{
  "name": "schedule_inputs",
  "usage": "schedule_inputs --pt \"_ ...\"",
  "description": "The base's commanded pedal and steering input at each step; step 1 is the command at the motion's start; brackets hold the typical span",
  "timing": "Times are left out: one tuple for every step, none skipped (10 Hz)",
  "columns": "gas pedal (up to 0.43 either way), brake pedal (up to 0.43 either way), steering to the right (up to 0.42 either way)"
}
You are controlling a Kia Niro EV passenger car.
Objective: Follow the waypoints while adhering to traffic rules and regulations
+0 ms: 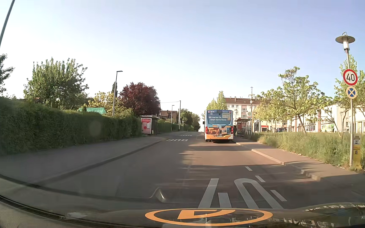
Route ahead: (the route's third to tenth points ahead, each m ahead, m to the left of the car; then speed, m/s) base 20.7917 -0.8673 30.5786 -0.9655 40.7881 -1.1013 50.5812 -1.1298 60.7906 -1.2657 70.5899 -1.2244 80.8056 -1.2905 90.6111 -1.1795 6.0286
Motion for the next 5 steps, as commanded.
schedule_inputs --pt "0.669 0.0 -0.024" --pt "0.669 0.0 -0.025" --pt "0.669 0.0 -0.025" --pt "0.681 0.0 -0.025" --pt "0.681 0.0 -0.026"
